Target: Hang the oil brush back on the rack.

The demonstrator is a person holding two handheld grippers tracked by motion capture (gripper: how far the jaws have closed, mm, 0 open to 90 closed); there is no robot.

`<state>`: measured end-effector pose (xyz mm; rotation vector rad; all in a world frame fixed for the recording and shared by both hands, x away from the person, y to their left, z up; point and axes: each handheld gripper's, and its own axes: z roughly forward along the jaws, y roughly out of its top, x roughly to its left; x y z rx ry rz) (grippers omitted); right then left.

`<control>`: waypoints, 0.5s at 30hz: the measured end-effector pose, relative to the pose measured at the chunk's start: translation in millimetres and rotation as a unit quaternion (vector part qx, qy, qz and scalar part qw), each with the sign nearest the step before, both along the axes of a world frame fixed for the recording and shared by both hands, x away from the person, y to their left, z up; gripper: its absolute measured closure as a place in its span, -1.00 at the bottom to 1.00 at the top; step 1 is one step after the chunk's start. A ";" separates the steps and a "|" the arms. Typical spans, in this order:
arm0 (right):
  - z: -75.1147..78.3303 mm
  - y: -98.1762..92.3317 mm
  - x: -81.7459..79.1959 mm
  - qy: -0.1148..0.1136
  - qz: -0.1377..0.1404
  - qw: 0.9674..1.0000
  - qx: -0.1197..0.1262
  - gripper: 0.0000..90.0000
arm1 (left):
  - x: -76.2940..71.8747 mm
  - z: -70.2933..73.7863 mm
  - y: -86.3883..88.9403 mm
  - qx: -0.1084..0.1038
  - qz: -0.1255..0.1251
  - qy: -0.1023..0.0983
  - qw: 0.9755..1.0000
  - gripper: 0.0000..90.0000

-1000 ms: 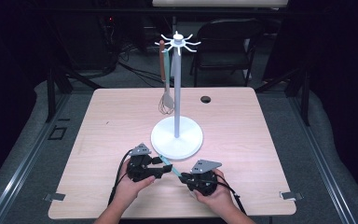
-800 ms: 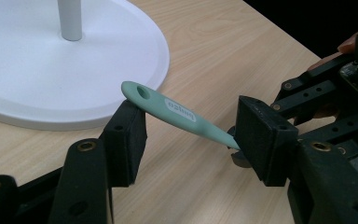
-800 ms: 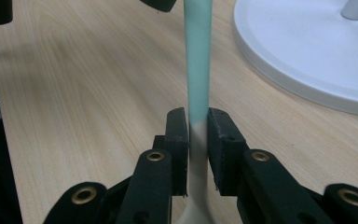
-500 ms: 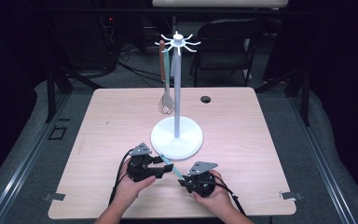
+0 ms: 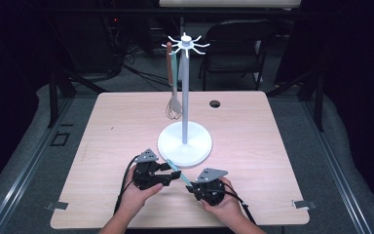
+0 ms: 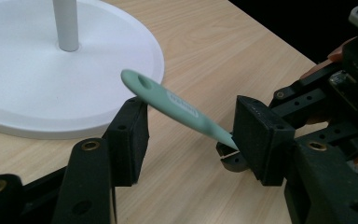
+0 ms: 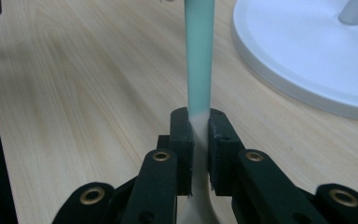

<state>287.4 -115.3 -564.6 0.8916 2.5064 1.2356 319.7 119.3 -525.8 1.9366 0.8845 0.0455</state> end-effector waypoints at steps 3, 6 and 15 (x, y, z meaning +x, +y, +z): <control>4.5 1.1 0.1 -0.010 0.000 1.000 0.003 0.82 | -0.5 0.1 -0.9 -0.003 0.001 0.000 1.000 0.03; 8.9 4.5 1.6 -0.015 -0.003 1.000 0.012 0.82 | -1.2 1.1 -1.3 -0.004 0.000 0.000 1.000 0.05; 13.8 22.3 6.6 -0.029 -0.002 0.999 0.026 0.82 | -2.5 8.3 4.2 -0.025 0.004 -0.007 1.000 0.26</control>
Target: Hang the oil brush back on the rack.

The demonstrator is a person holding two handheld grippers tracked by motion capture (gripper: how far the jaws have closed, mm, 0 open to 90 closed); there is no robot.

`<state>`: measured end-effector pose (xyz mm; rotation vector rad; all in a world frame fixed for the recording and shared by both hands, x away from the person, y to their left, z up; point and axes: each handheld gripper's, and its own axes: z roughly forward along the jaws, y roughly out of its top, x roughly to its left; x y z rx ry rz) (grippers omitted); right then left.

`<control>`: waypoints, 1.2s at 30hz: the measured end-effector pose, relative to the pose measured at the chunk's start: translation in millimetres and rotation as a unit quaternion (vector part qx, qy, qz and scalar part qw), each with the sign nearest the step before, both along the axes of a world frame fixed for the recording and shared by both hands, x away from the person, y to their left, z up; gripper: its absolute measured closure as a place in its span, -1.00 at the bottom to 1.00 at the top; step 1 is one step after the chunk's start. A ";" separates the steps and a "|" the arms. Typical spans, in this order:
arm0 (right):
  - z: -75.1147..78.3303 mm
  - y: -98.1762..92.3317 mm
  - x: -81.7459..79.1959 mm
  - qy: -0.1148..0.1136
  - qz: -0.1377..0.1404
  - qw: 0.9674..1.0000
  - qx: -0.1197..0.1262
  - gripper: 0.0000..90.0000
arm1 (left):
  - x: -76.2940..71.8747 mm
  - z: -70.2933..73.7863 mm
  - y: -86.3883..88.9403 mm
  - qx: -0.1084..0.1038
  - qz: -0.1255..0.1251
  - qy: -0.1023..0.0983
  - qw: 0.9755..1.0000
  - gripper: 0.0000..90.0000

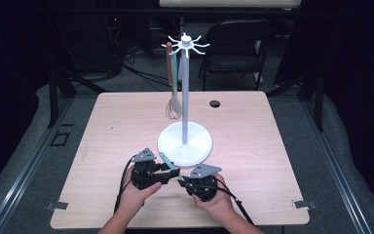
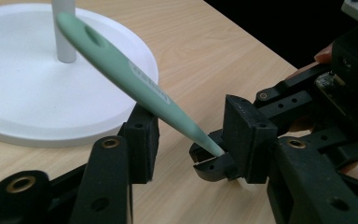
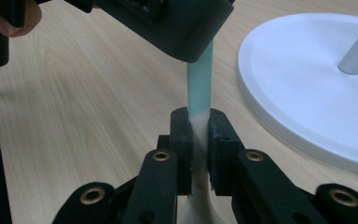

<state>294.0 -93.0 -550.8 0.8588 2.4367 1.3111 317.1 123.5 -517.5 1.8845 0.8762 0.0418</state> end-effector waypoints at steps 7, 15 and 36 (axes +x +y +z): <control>1.8 6.5 4.2 0.000 -0.006 1.000 0.022 0.82 | -4.2 9.7 0.2 -0.005 -0.003 -0.014 1.000 0.49; 1.4 8.0 5.5 -0.003 -0.015 0.999 0.031 0.82 | -5.7 7.4 -3.6 0.002 -0.007 -0.007 1.000 0.73; -1.4 6.1 5.1 -0.011 -0.034 0.999 0.031 0.82 | -3.3 1.0 -13.8 0.008 -0.008 0.001 1.000 0.88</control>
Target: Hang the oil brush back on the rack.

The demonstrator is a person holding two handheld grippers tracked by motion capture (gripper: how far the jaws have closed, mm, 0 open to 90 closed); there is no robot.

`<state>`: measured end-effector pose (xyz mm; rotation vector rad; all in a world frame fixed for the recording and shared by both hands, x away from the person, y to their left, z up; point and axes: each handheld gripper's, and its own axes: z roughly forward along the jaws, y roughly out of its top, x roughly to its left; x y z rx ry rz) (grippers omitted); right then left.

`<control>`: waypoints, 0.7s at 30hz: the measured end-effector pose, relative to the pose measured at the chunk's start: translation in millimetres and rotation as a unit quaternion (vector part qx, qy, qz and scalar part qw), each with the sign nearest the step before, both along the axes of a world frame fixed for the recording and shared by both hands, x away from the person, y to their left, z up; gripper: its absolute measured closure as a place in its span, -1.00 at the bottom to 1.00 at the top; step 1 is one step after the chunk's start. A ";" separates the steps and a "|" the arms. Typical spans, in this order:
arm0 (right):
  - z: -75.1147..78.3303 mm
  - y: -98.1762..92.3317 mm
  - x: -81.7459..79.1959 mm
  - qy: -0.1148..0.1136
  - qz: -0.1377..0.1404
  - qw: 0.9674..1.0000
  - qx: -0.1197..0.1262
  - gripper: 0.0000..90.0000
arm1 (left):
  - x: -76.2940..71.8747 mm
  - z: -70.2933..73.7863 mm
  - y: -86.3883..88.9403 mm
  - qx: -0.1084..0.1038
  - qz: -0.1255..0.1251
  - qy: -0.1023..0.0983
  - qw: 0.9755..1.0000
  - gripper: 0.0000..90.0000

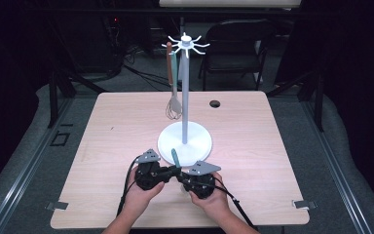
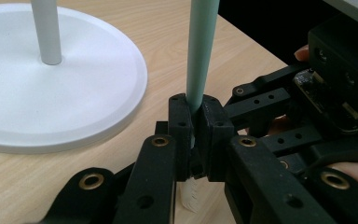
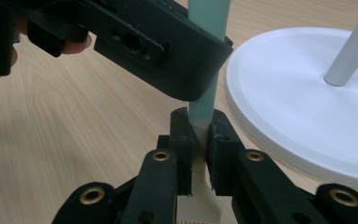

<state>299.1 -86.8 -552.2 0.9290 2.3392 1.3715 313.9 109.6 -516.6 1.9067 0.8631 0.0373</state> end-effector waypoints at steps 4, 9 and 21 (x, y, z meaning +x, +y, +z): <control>-1.1 -3.4 1.7 0.007 -0.007 1.000 0.003 0.82 | 3.6 -0.7 -5.7 0.000 -0.003 0.000 1.000 0.88; -2.0 -9.8 4.1 0.017 -0.020 1.000 0.014 0.81 | 7.4 -1.4 -13.6 0.001 -0.003 -0.004 1.000 0.88; 2.1 -17.0 3.9 0.018 -0.021 0.999 0.016 0.63 | 14.3 0.2 -24.3 0.004 -0.013 -0.005 1.000 0.89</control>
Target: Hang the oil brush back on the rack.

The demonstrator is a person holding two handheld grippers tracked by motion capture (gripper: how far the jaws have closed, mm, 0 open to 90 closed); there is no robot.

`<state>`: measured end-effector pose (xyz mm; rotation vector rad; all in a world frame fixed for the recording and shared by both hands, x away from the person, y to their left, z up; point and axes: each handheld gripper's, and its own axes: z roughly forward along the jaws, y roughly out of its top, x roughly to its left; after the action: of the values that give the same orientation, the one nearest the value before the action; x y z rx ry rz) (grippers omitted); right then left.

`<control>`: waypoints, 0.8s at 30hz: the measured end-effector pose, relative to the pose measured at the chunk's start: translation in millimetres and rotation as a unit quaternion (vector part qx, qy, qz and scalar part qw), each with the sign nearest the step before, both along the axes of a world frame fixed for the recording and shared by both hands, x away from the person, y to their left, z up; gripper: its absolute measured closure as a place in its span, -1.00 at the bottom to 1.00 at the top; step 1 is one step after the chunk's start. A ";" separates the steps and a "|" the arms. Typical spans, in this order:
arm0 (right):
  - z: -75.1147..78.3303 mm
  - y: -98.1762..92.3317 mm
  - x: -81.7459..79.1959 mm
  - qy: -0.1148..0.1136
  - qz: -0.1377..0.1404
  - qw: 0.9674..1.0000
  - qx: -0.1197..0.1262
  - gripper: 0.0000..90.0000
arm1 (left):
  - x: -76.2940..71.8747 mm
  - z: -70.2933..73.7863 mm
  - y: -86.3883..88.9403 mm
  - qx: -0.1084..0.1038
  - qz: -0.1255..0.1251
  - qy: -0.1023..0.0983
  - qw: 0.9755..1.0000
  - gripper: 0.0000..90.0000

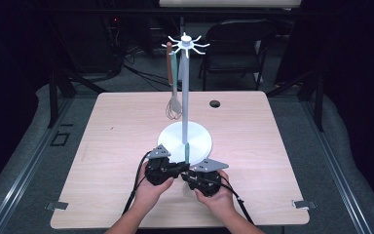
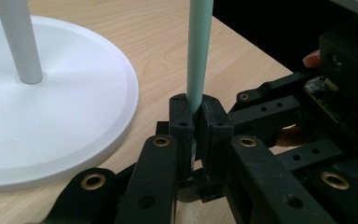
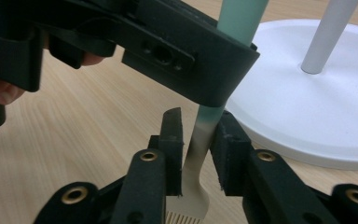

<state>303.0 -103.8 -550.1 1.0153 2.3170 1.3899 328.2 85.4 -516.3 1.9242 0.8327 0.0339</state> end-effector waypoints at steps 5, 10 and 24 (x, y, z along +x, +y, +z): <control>6.1 -11.0 -3.4 0.002 0.010 1.000 -0.003 0.54 | 2.5 0.7 -0.6 0.003 0.000 0.006 1.000 0.89; 12.3 -21.4 -9.1 0.008 0.018 1.000 -0.001 0.46 | 4.6 0.9 2.7 0.002 -0.002 0.011 1.000 0.89; 9.2 -44.0 -9.8 0.014 0.001 1.000 -0.011 0.35 | 7.2 1.1 10.0 -0.006 0.001 0.021 1.000 0.89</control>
<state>293.3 -147.8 -541.0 1.0341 2.3477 1.3566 335.4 95.4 -515.2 1.9184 0.8613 -0.0104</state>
